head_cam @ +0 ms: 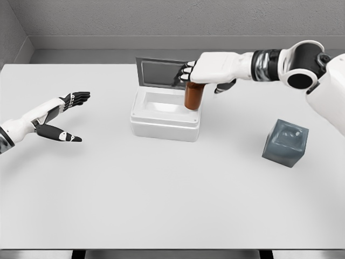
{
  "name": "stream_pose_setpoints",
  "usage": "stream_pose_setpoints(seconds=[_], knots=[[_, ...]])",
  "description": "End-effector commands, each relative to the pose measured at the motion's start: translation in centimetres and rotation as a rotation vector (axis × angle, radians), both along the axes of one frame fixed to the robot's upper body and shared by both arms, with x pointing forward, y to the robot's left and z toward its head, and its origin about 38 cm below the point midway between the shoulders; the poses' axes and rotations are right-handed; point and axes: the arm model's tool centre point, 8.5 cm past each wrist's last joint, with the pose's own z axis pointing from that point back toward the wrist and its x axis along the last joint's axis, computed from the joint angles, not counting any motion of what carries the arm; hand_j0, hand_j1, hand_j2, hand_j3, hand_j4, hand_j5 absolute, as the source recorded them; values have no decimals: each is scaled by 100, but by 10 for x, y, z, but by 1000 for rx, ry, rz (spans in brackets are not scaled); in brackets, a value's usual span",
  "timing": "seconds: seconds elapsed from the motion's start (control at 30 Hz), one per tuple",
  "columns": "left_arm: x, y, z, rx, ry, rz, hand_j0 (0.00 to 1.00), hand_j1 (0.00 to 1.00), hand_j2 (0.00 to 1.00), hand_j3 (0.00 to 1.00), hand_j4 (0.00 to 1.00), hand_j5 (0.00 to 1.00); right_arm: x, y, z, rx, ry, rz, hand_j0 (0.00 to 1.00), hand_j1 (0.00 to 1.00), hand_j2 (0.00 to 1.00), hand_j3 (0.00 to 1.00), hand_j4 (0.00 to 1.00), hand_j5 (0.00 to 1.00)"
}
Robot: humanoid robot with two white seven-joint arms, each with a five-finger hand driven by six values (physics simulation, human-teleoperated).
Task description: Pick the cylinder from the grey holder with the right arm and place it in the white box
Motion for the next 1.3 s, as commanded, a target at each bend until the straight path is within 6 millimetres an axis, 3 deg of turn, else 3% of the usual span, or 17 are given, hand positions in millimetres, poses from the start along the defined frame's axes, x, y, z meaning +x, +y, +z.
stream_pose_setpoints(seconds=[0.0,0.1,0.23,0.33,0.43,0.53,0.6,0.7,0.8,0.9,1.1,1.27], knots=[[0,0,1,-5,0,4,100,100,100,100,100,100,-2,0,11,28,-17,4,100,100,100,100,100,100],[0,0,1,-5,0,4,100,100,100,100,100,100,-7,5,15,94,20,32,100,100,100,100,100,100],[0,0,1,-5,0,4,100,100,100,100,100,100,-12,1,40,168,-13,45,100,100,100,100,100,100],[0,0,1,-5,0,4,100,100,100,100,100,100,-11,-23,59,186,-59,2,100,100,100,100,100,100],[7,-1,9,-9,-21,3,100,100,100,100,100,100,-11,-67,81,266,-88,-78,100,100,100,100,100,100],[47,-54,41,-73,-118,-72,100,100,100,100,100,100,-13,-102,66,224,-64,-153,100,100,100,100,100,100],[71,-85,51,-106,-141,-110,100,100,100,100,100,100,-18,-132,53,198,-42,-218,100,100,100,100,100,100],[81,-91,71,-163,-171,-111,100,100,100,100,100,100,-24,-165,39,178,-14,-293,100,100,100,100,100,100],[86,-103,85,-203,-196,-145,100,100,100,100,100,100,-29,-180,36,176,-10,-326,100,100,100,100,100,100],[91,-116,96,-245,-212,-167,100,100,100,100,100,100,-30,-180,26,167,13,-327,100,100,100,100,100,100],[87,-134,86,-224,-179,-254,100,100,100,100,100,100,-31,-175,16,152,34,-317,100,100,100,100,100,100],[84,-138,82,-215,-163,-287,100,100,100,100,100,100,-31,-171,10,140,51,-307,100,100,100,100,100,100]])
